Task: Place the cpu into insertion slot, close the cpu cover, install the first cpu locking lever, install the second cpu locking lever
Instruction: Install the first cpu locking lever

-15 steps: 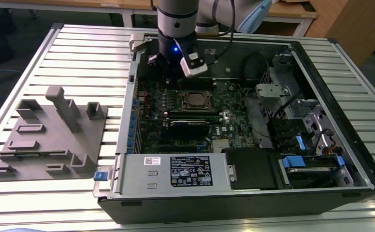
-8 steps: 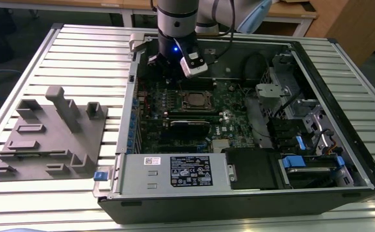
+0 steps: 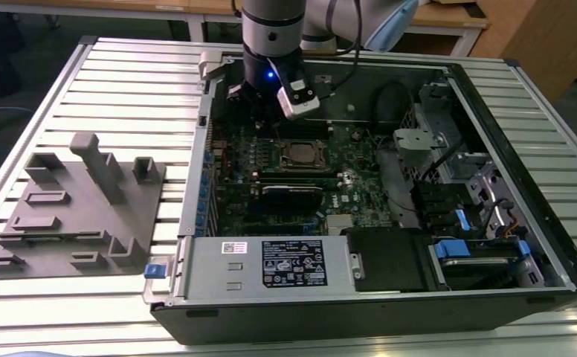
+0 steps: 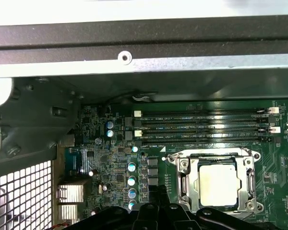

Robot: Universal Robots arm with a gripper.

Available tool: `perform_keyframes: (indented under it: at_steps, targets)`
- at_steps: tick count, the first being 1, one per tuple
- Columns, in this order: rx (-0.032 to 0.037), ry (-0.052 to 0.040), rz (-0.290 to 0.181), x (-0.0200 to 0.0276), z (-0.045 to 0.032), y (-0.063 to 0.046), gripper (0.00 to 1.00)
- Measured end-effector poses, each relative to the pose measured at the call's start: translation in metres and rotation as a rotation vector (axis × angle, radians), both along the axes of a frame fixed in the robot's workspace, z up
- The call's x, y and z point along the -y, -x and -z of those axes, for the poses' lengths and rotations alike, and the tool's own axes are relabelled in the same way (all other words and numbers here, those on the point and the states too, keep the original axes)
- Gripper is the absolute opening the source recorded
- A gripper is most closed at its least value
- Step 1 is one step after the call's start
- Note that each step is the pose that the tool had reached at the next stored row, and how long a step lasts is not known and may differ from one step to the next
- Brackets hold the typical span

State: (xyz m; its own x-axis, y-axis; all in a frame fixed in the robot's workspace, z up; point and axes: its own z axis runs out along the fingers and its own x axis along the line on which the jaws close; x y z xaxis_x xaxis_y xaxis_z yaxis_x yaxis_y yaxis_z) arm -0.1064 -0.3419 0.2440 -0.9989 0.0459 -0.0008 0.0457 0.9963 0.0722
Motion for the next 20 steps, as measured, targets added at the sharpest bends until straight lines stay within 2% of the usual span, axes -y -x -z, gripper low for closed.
perform_keyframes:
  at_steps: [9,10,12,14,20]
  targets:
    - [0.0001,-0.0019,0.000,0.0000,-0.0045,0.0000,0.11]
    - [0.0001,-0.0122,0.000,0.0001,-0.0045,0.0000,0.11]
    - [0.0001,-0.0411,0.000,0.0005,-0.0045,0.0000,0.11]
    - [-0.0001,-0.0582,0.000,0.0009,-0.0046,0.0000,0.11]
    - [0.0006,-0.0591,0.000,0.0010,-0.0045,0.0014,0.11]
